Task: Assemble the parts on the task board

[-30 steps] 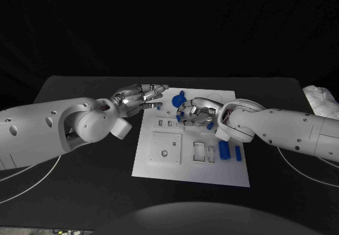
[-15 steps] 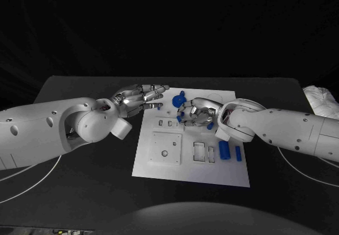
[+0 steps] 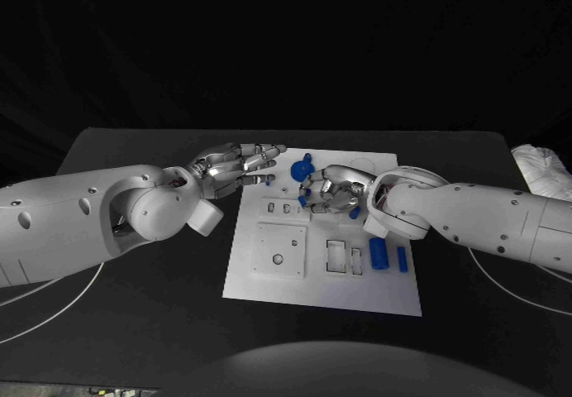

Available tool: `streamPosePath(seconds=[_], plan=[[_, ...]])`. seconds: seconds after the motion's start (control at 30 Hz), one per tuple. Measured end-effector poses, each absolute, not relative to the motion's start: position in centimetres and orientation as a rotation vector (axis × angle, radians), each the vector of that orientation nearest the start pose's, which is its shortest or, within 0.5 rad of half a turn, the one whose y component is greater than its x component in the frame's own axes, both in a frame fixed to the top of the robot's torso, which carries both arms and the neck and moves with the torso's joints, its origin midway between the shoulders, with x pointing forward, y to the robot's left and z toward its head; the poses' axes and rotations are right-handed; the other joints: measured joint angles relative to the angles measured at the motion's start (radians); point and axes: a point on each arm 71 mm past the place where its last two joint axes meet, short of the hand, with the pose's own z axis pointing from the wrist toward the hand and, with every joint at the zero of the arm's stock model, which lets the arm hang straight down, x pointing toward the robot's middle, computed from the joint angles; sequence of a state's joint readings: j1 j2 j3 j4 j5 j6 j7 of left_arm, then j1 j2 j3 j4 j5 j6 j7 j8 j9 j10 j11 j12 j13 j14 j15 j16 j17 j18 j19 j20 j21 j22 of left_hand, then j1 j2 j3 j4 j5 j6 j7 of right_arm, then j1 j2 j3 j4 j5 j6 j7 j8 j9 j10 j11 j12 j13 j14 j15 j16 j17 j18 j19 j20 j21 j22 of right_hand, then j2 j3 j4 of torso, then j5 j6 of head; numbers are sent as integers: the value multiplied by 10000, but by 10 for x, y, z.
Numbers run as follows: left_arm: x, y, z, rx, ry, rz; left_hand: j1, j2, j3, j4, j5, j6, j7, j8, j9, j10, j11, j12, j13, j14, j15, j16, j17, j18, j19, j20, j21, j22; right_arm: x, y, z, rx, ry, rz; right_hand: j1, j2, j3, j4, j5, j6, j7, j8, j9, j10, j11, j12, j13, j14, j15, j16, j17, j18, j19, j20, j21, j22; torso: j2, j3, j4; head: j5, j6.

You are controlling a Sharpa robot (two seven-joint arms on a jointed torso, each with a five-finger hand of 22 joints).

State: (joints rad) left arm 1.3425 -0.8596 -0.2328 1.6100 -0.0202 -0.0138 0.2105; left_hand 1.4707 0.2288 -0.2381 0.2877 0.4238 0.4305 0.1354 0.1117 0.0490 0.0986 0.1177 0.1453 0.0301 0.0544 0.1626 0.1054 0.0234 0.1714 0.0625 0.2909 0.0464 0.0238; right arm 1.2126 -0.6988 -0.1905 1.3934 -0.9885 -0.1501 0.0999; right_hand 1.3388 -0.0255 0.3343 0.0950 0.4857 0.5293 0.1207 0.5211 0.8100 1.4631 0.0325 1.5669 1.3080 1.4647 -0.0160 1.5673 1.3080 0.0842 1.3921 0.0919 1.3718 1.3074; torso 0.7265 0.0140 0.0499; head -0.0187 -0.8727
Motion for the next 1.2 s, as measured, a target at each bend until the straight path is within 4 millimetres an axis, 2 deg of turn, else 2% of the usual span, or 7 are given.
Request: streamPosePath(seconds=[0.07,0.13,0.3,0.37,0.47,0.57,1.2], plan=[[458,178,-187,-9861,19037,-16724,0,0,0,0,0,0,0,0,0,0,0,0,0,0,0,0,0,0,0,0,0,0,479,-158,-246,452,19851,10248,0,0,0,0,-18,0,0,0,0,0,0,0,-1,0,0,0,0,118,0,0,-35,0,1,1,0,-1,0],[458,178,-187,-9861,19046,-16724,0,0,0,0,0,0,0,0,0,0,0,0,0,0,0,0,0,0,0,0,0,0,479,-158,-246,459,19858,10230,0,0,0,0,-38,-5,-5,0,-14,0,0,0,-1,0,0,0,0,315,-21,-20,-48,0,1,3,0,0,0],[458,177,-187,-9865,19068,-16718,0,0,0,0,0,0,0,0,0,0,0,0,0,0,0,0,-1,0,0,0,0,0,480,-158,-246,465,19860,10216,0,0,-1,-55,-91,-171,24,0,-75,36,35,0,-1,0,0,0,-1,330,-36,-35,-106,-1,1,4,0,9,0],[458,177,-187,-9867,19076,-16714,0,0,0,0,0,0,0,0,0,0,0,0,-1,0,0,0,-1,0,0,0,0,0,480,-159,-247,472,19863,10204,0,0,-1,-55,-99,-206,-10,0,-92,36,35,0,-1,0,-1,0,-1,485,-37,-36,-107,-1,1,3,0,12,0],[458,177,-187,-9870,19086,-16709,0,0,0,0,0,0,0,0,0,0,0,0,0,0,0,0,-1,1,0,0,0,0,480,-159,-247,474,19864,10198,0,0,25,-82,-99,-238,22,-10,-111,36,35,0,-2,36,35,0,-1,548,-37,-35,-106,-1,1,3,0,13,0],[458,177,-187,-9873,19096,-16703,0,0,0,0,0,0,0,0,0,0,0,0,-1,0,0,0,-2,0,0,0,0,0,480,-159,-247,475,19866,10195,0,0,25,-82,-99,-273,-13,-37,-124,36,35,0,-2,36,34,0,-2,562,-37,-35,-153,-1,1,3,-1,13,0],[458,177,-188,-9881,19149,-16687,0,0,0,0,0,37,37,0,0,0,0,0,-1,37,37,0,-3,0,0,0,0,-1,480,-159,-247,451,19871,10196,38,-38,-1,-164,-214,-403,44,-85,-188,36,35,0,-3,36,34,0,-4,569,-72,-70,-192,6,-5,0,2,-16,0]])
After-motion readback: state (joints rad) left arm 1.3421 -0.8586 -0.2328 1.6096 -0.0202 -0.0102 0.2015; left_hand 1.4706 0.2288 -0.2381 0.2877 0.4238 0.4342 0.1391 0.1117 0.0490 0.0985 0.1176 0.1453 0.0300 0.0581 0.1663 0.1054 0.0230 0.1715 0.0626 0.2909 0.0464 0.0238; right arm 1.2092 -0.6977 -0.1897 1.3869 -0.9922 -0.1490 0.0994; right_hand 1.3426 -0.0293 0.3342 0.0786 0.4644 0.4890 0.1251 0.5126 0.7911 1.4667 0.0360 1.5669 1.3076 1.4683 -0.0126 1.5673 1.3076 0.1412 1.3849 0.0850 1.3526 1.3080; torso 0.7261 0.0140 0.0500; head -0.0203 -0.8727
